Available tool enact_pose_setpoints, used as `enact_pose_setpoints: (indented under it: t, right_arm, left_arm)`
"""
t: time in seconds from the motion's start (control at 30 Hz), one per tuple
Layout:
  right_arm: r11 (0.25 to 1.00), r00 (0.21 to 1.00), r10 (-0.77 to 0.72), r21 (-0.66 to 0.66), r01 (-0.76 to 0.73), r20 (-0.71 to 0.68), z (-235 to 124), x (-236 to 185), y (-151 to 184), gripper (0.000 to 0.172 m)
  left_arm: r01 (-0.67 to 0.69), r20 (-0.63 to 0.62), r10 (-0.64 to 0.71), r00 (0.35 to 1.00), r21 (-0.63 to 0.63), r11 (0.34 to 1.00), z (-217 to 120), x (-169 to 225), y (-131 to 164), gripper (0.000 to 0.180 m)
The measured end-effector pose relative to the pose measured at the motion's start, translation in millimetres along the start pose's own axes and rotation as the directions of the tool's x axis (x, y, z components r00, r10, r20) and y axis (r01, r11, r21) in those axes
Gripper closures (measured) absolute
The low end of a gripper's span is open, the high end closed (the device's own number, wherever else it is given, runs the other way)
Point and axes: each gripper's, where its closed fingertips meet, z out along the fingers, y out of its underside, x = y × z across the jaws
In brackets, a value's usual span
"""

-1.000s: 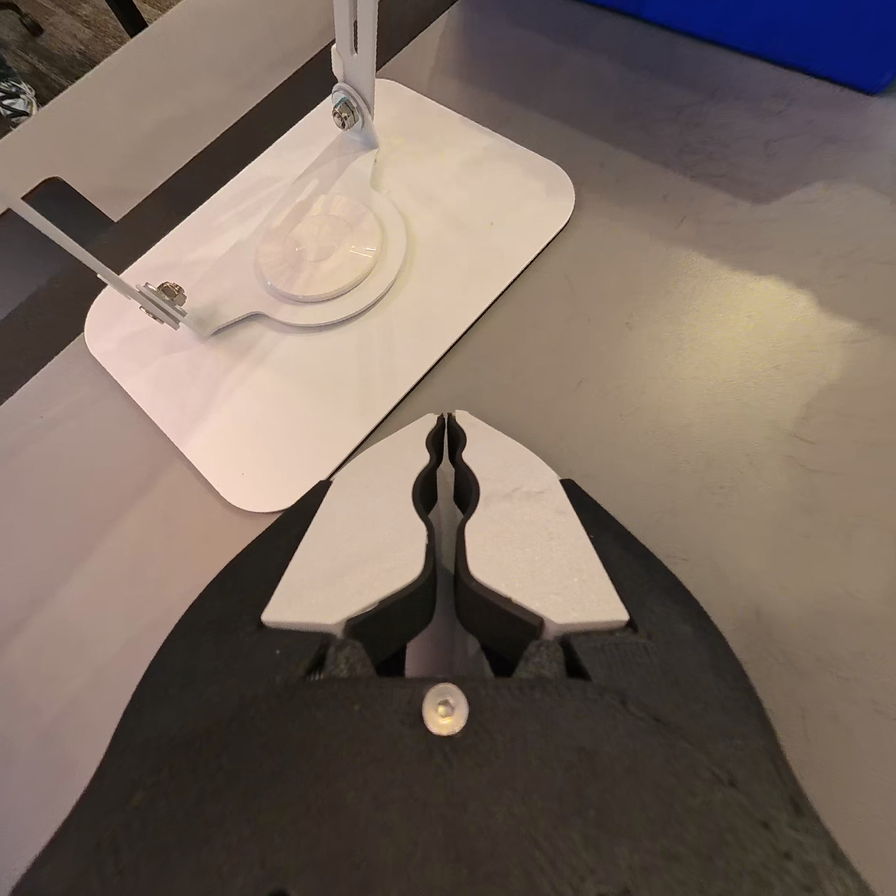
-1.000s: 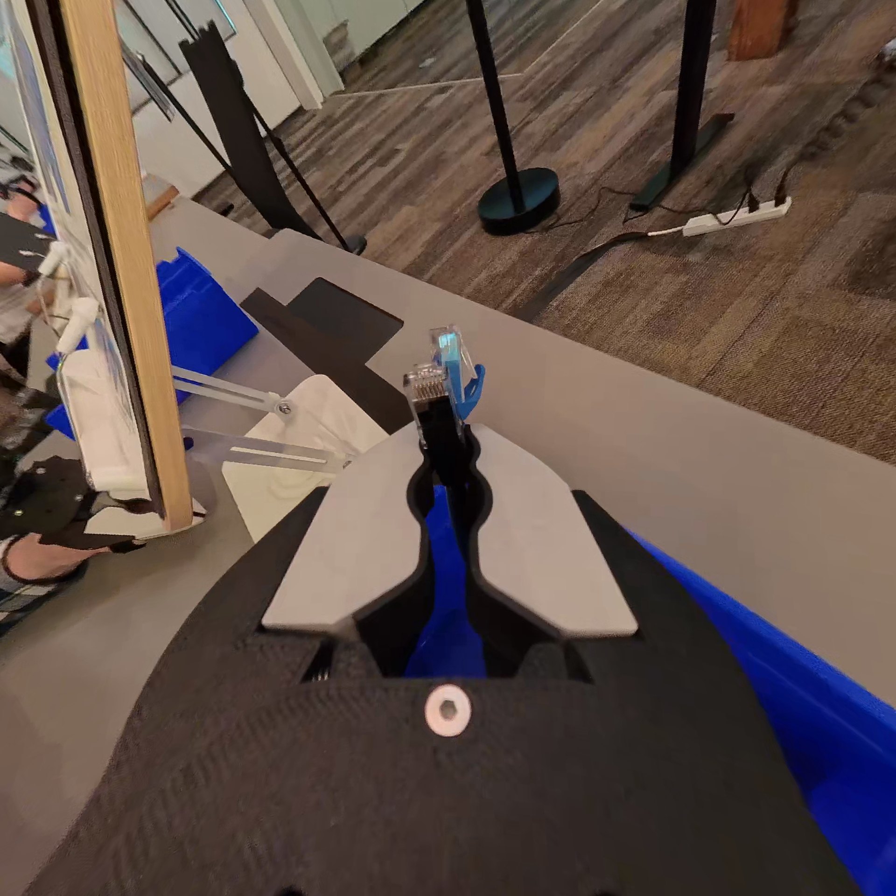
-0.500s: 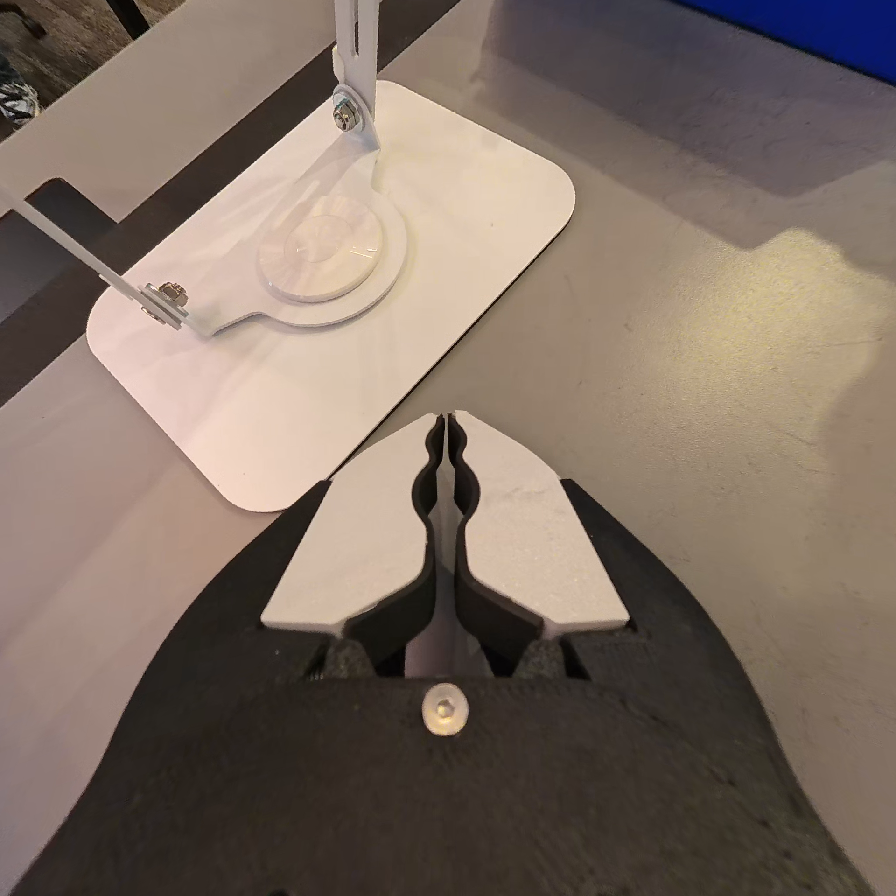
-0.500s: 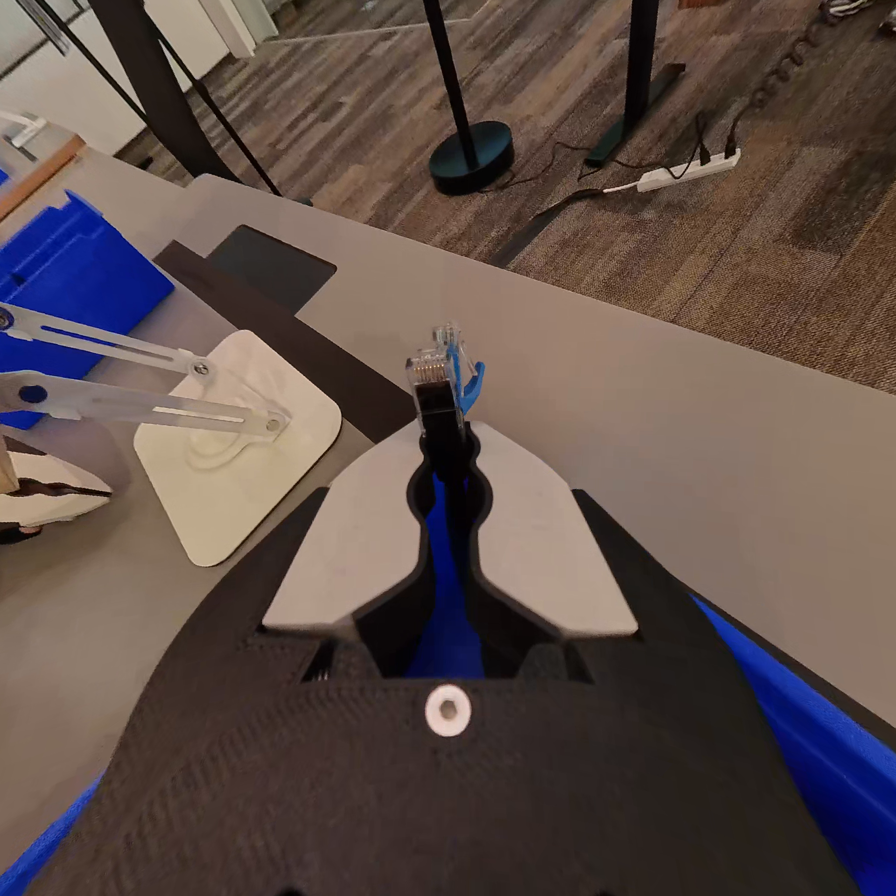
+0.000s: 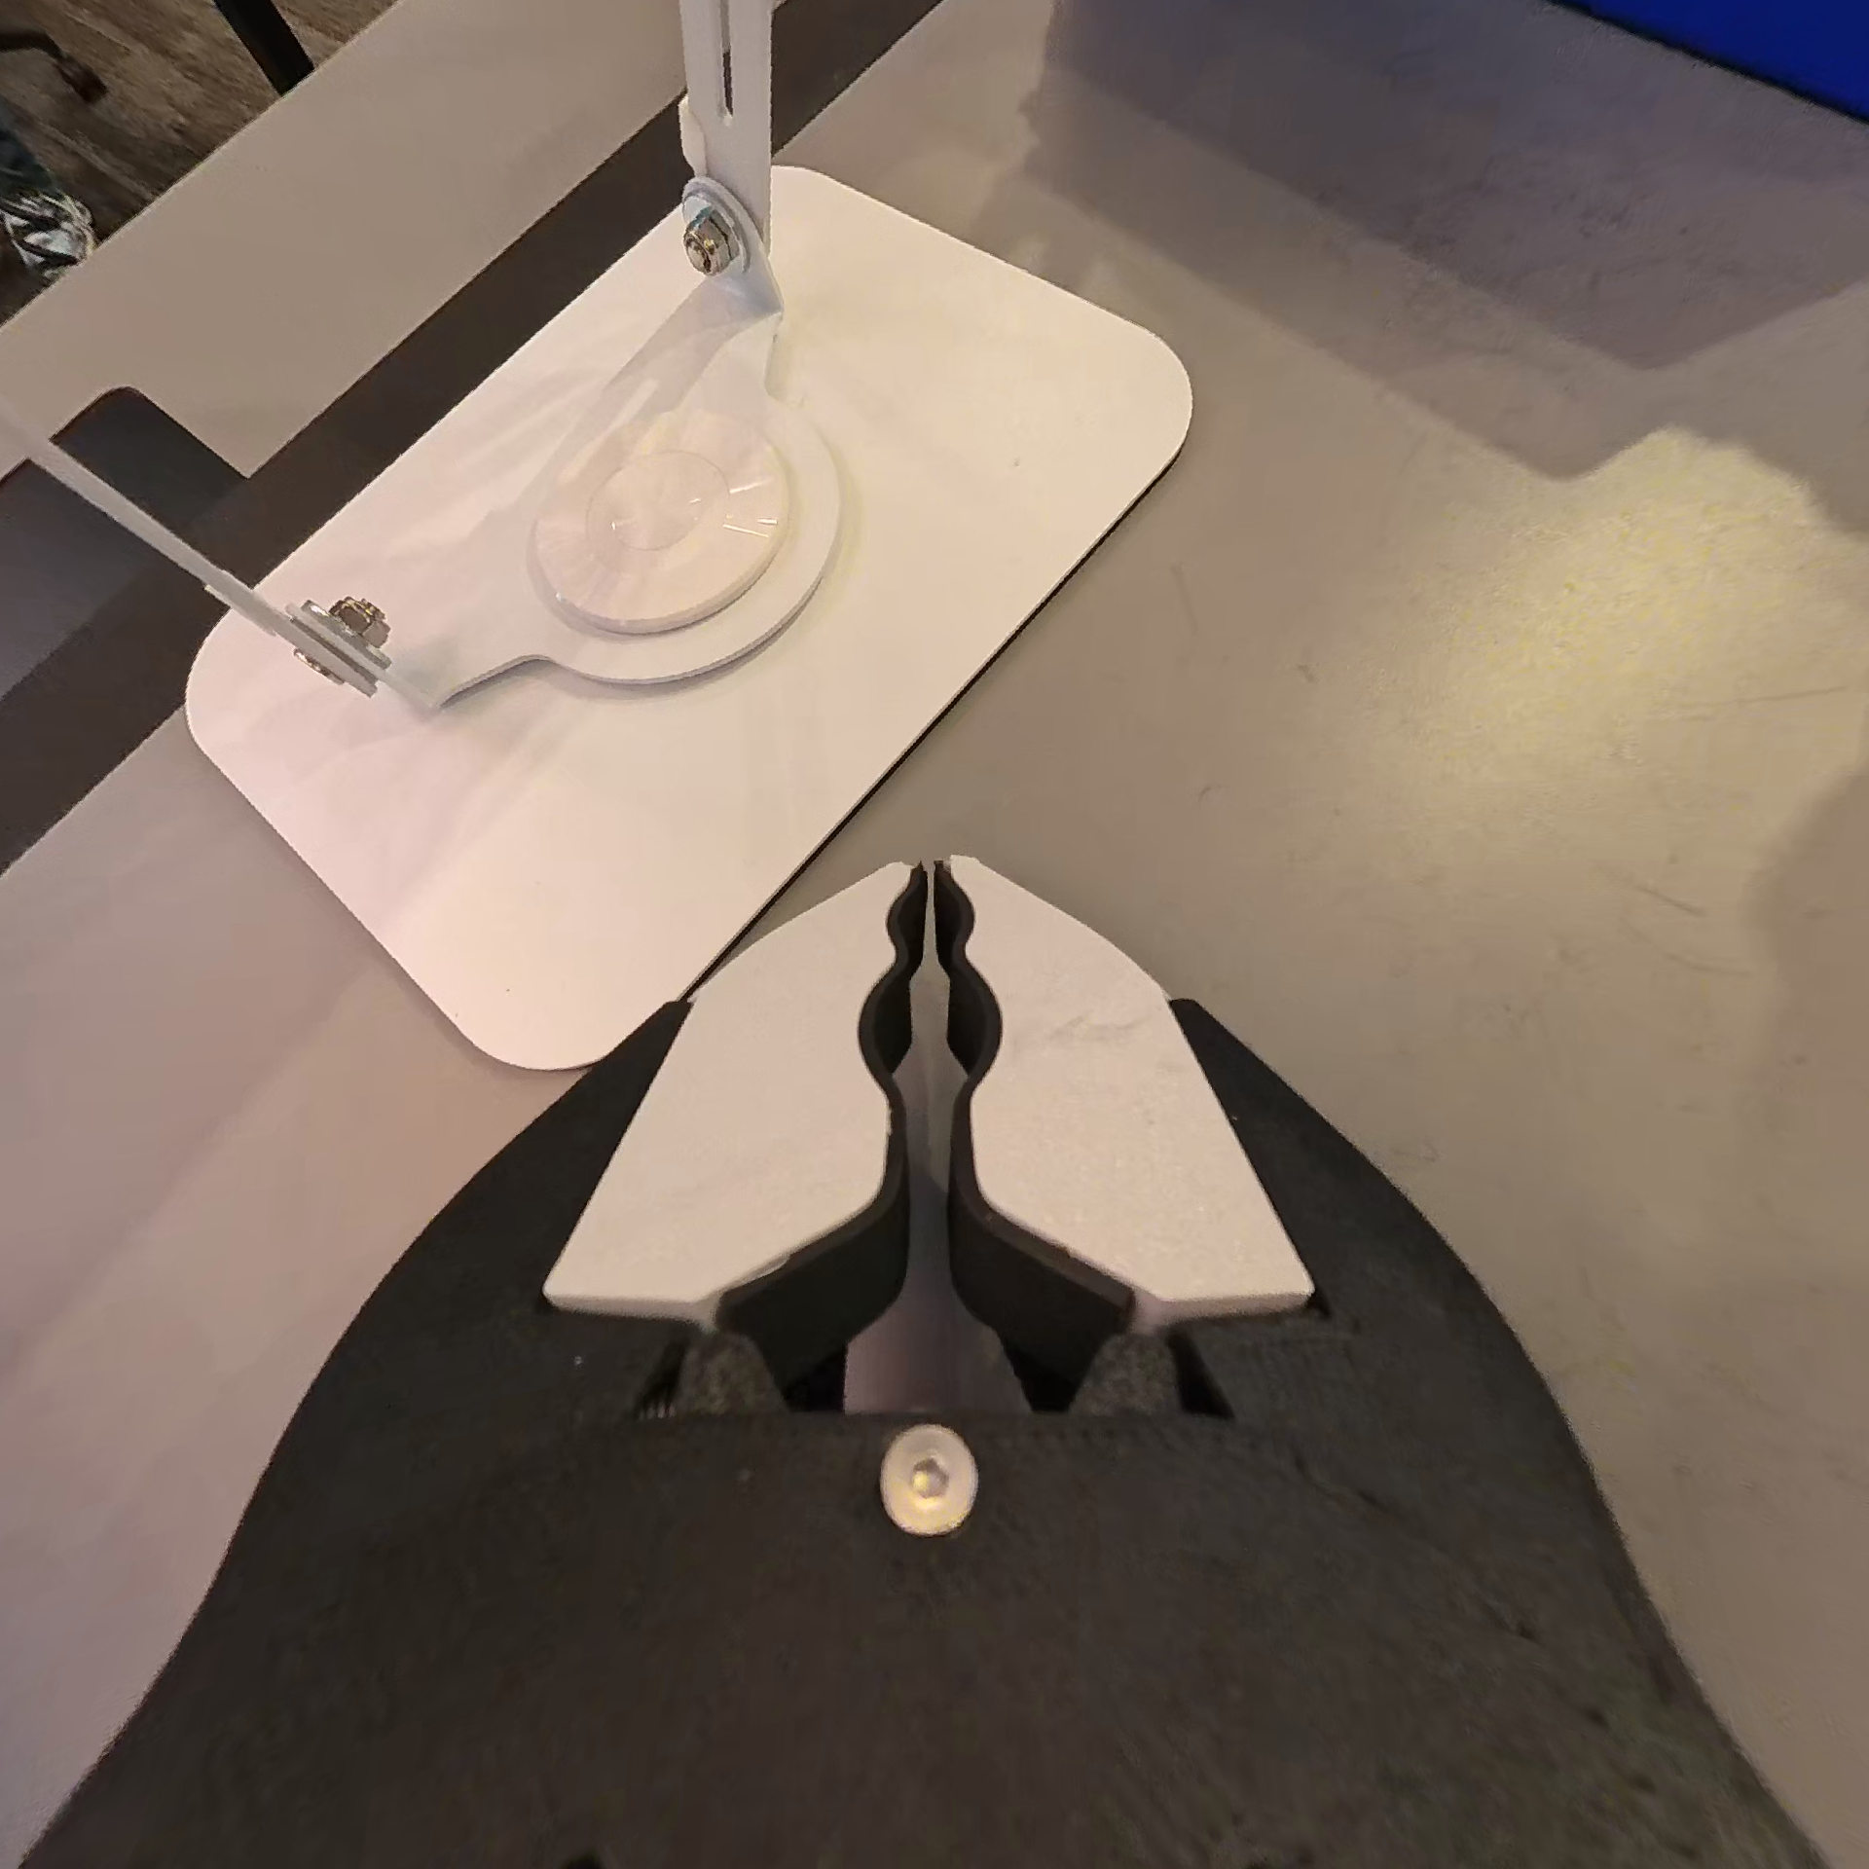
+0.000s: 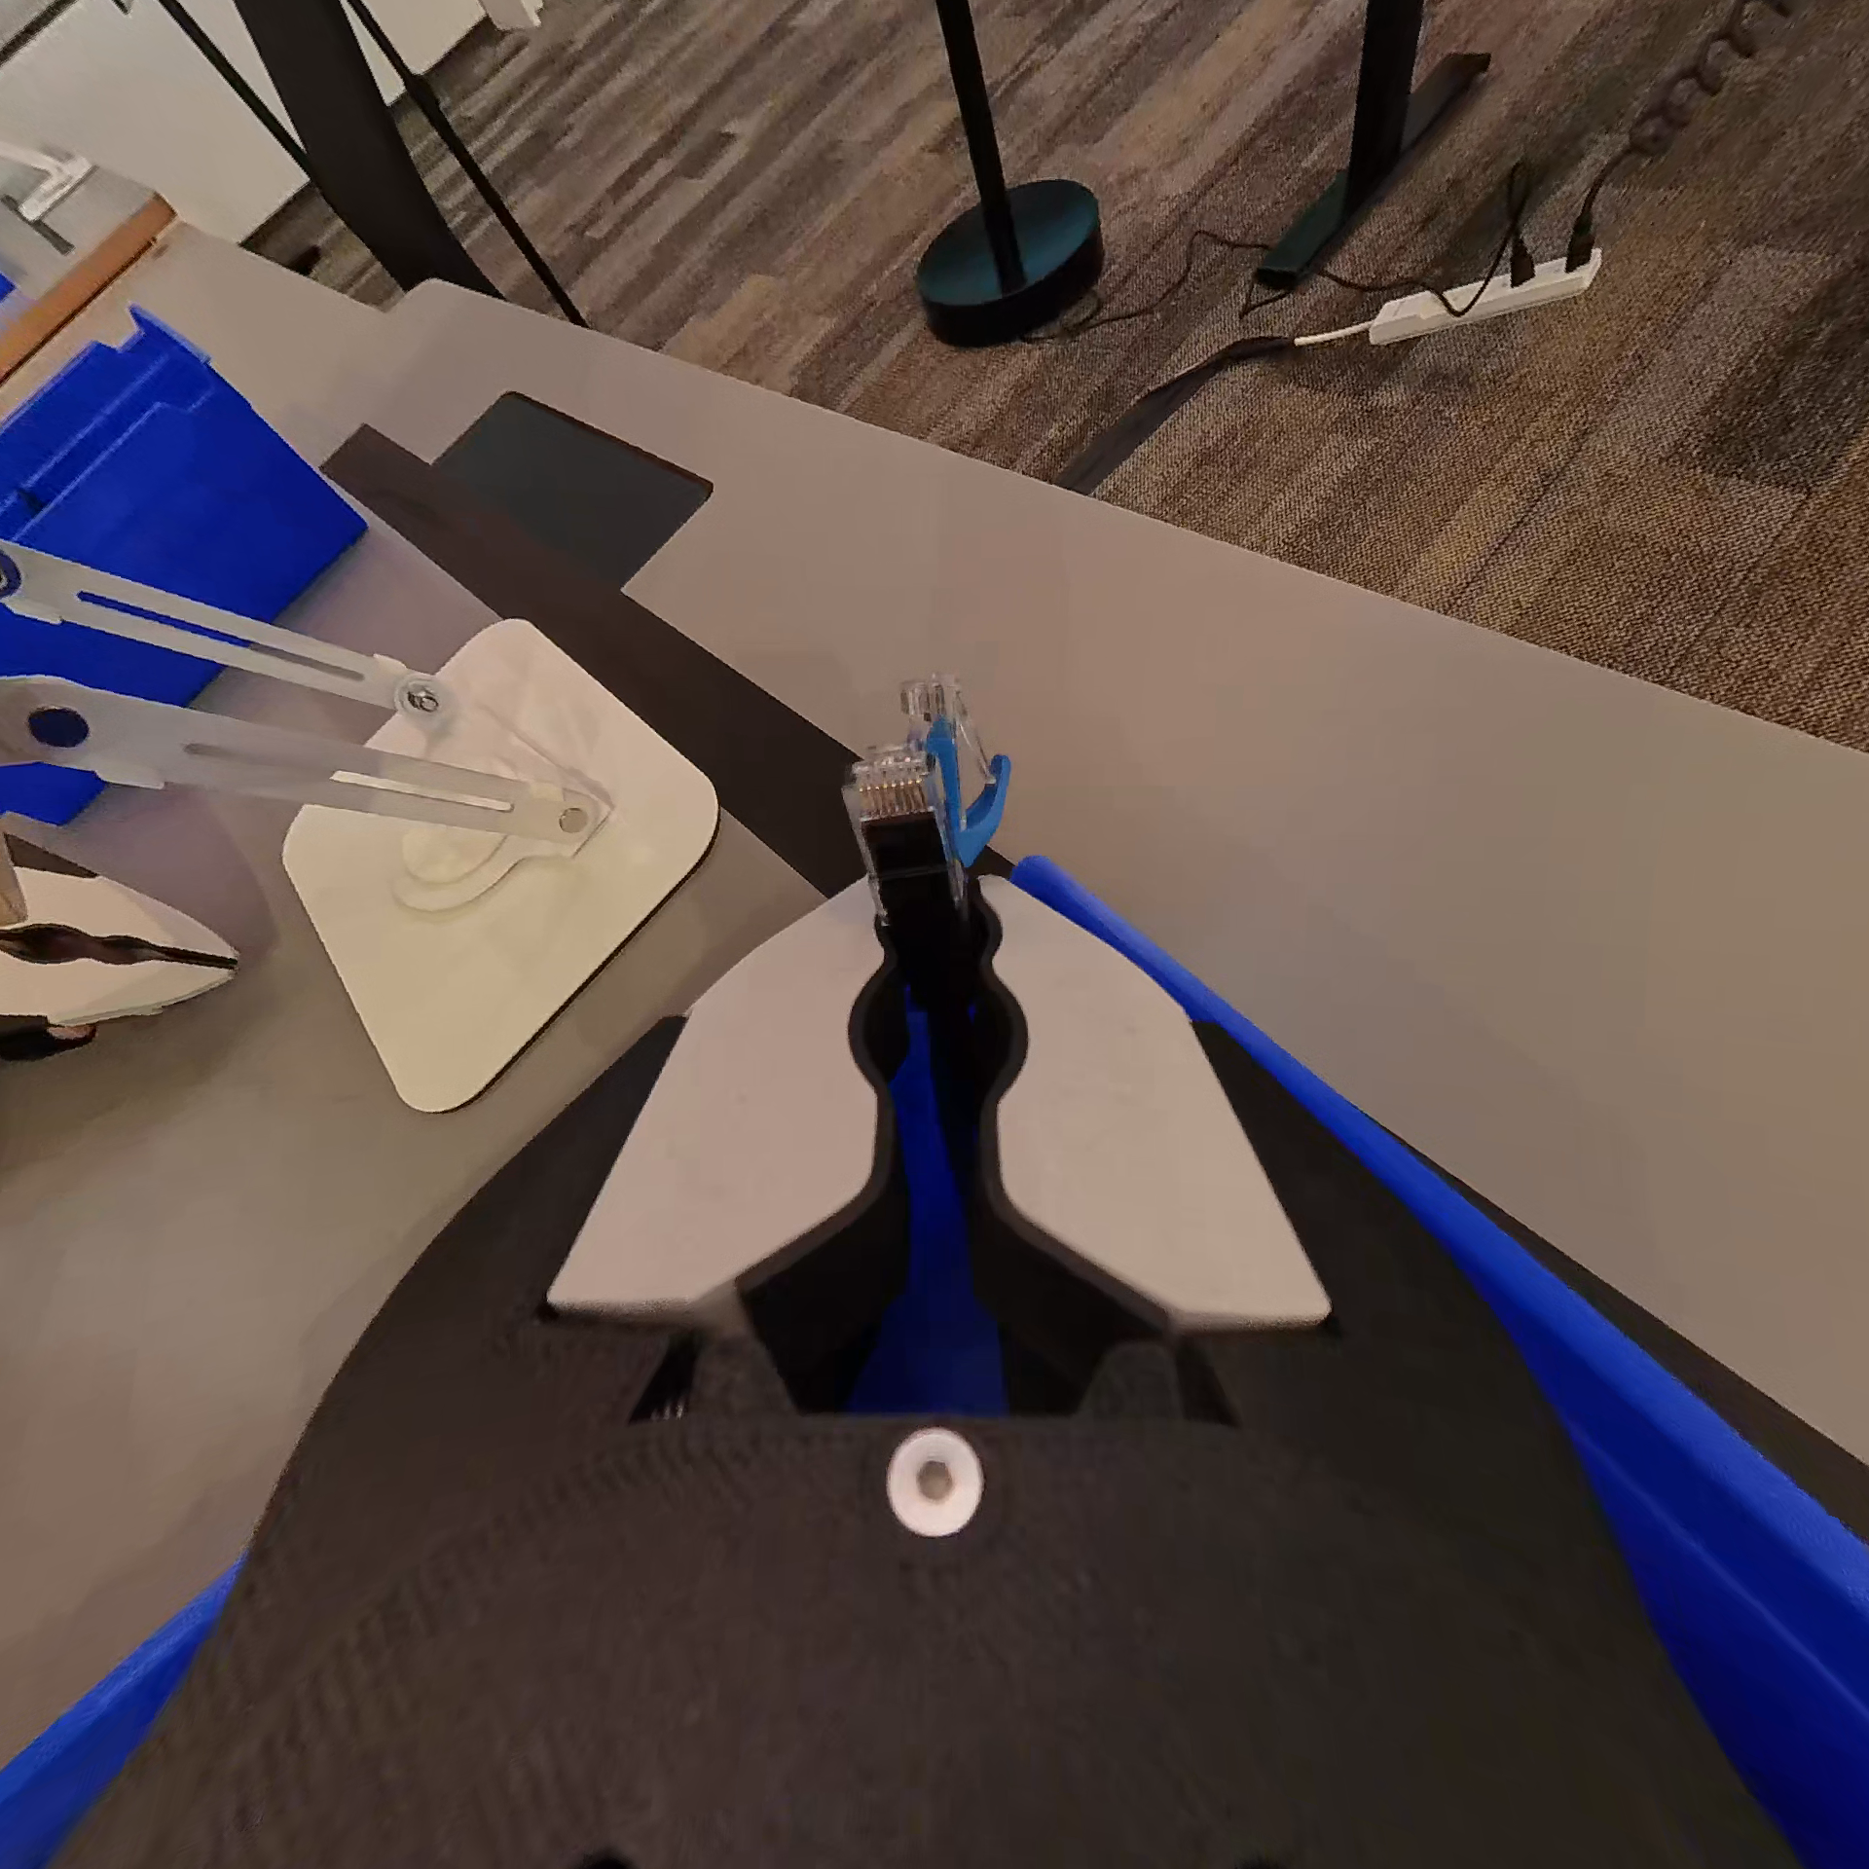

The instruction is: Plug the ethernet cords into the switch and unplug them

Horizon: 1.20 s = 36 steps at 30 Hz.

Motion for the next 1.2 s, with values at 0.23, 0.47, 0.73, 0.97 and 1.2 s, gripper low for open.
enact_pose_setpoints:
  t: [0.23,0.47,0.73,0.97,1.2]
  right_arm:
    - [0.998,1.0,0.0,-0.068,0.001,0.009,0,-4,1,0.159]
    - [0.968,1.0,-0.016,-0.248,0.022,0.027,-26,-14,-3,0.127]
    - [0.808,0.969,-0.223,-0.576,0.124,-0.104,-54,10,31,0.13]
    - [0.643,0.92,-0.371,-0.749,0.157,-0.125,-25,44,78,0.163]
    - [0.814,0.927,-0.359,-0.522,0.255,-0.106,-35,17,19,0.166]
  left_arm:
    - [0.0,0.0,0.0,1.0,-0.002,1.0,0,0,0,0.179]
    - [0.001,-0.006,-0.001,1.0,-0.002,1.0,0,1,0,0.18]
    - [-0.008,-0.004,0.008,1.0,-0.005,1.0,1,1,0,0.179]
    - [-0.009,-0.001,0.009,1.0,-0.005,1.0,0,1,0,0.179]
    - [-0.006,-0.011,0.006,1.0,-0.002,1.0,0,1,0,0.179]
